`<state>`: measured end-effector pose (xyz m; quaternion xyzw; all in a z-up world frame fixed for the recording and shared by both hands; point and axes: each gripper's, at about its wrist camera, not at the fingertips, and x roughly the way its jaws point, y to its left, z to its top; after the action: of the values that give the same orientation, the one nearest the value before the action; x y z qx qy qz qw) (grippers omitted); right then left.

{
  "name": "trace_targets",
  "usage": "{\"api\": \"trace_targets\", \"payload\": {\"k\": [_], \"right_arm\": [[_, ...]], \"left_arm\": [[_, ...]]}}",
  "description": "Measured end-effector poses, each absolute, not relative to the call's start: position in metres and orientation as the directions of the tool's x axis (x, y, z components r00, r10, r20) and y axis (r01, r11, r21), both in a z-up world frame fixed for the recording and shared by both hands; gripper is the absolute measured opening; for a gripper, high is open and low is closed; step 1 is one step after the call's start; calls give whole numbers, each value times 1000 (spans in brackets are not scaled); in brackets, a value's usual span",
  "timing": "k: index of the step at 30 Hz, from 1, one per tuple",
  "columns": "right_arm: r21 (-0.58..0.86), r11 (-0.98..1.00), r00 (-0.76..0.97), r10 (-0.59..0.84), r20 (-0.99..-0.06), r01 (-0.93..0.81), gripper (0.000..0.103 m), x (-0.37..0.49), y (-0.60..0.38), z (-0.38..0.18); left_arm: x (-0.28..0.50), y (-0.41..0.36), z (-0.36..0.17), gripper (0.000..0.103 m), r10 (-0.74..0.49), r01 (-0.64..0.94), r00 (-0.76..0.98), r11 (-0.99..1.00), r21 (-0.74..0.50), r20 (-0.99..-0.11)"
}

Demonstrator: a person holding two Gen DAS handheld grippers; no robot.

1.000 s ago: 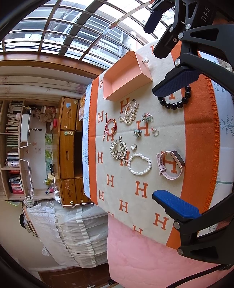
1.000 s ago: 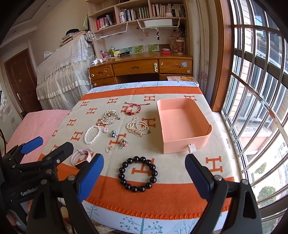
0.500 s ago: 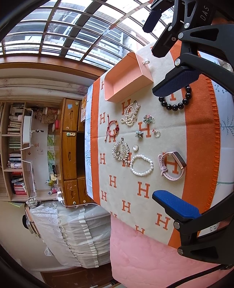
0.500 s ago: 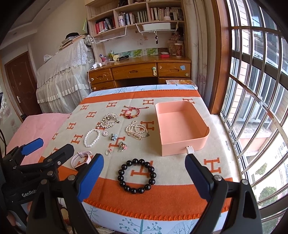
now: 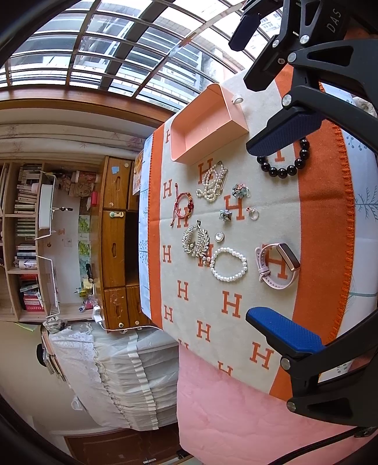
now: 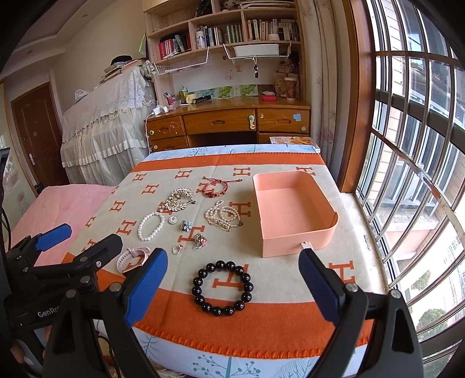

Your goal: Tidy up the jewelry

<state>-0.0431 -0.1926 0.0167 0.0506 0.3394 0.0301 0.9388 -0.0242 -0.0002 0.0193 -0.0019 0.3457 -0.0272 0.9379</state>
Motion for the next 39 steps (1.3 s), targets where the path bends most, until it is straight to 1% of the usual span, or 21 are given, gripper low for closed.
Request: {"api": "trace_targets", "payload": {"k": [12,31,36,39], "right_arm": [[114,993,768,91,-634,-24,93,-43,-190,17],[123,991,747,115,-655,-45,92,-31,-183,9],[122,991,737,118,-666,-48,92,-27,-183,6],[136,990,720,124,-683,-42,92,-22,-185,2]], "left_arm": [[-25,6,18,102,-50,41,754,999,-28,-654],[-13,9,9,102,-45,27,722,999,-38,-691],[-7,11,5,102,-53,27,701,998,-48,-711],[3,16,-2,102,-64,25,670,998,-64,-740]]}}
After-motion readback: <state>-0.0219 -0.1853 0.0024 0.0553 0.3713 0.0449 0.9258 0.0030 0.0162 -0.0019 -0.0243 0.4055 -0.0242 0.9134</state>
